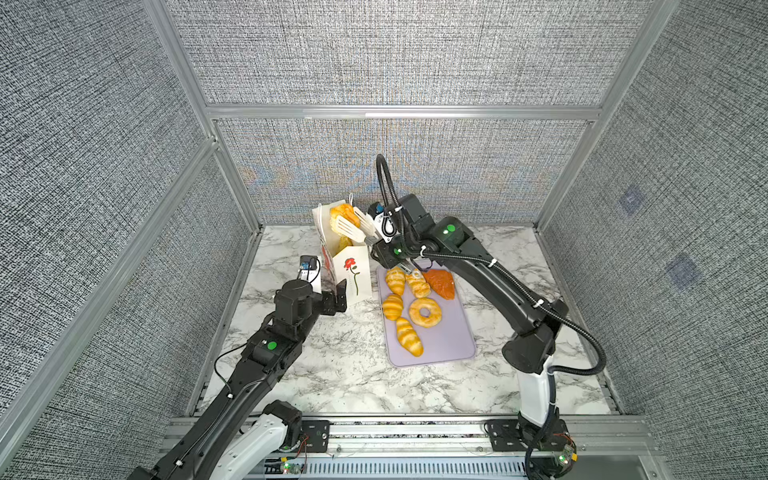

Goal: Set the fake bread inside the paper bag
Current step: 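Lower the pastry into the bag and open the tongs, right gripper, then move the empty tongs back over the tray with the right gripper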

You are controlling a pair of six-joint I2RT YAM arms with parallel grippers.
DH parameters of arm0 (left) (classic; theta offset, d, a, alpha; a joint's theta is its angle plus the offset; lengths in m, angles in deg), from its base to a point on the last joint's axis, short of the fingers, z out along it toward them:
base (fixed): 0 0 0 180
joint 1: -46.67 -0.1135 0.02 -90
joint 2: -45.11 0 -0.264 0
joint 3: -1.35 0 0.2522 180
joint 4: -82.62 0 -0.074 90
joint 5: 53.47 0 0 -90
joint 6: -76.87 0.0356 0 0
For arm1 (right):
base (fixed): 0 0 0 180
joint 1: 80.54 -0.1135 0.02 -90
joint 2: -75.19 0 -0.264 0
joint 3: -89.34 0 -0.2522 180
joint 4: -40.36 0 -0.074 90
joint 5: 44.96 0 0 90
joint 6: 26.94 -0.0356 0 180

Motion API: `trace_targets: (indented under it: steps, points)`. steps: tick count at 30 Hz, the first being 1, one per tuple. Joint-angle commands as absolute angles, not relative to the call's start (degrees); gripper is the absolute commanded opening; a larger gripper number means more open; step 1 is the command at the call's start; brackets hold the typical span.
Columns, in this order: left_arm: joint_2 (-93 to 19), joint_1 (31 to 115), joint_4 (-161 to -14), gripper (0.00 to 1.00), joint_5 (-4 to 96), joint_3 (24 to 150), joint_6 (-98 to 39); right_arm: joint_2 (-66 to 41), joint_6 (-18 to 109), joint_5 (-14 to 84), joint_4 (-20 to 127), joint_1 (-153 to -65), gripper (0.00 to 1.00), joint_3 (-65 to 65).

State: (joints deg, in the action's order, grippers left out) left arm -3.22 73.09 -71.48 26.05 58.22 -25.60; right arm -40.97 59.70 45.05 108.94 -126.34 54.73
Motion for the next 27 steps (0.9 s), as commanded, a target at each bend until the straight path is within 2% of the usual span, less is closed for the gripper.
trace_targets:
  steps: [1, 7, 17, 27]
  points:
    - [-3.19, 72.96, -72.54, 0.99, 25.83, 59.05, -24.84, -41.26, 59.97, 46.67, 107.0, -126.45, 0.46, 55.29]
    - [-3.39, 72.96, -72.17, 0.99, 25.55, 58.88, -24.47, -41.34, 60.59, 47.82, 107.23, -127.27, 0.5, 55.11]
    - [-2.53, 72.95, -70.93, 0.99, 25.52, 58.53, -24.92, -41.81, 61.0, 49.52, 108.12, -127.79, 0.62, 55.35]
    - [-2.35, 73.02, -69.72, 0.99, 28.64, 59.58, -24.51, -39.5, 61.09, 50.91, 108.68, -128.17, 0.65, 54.68]
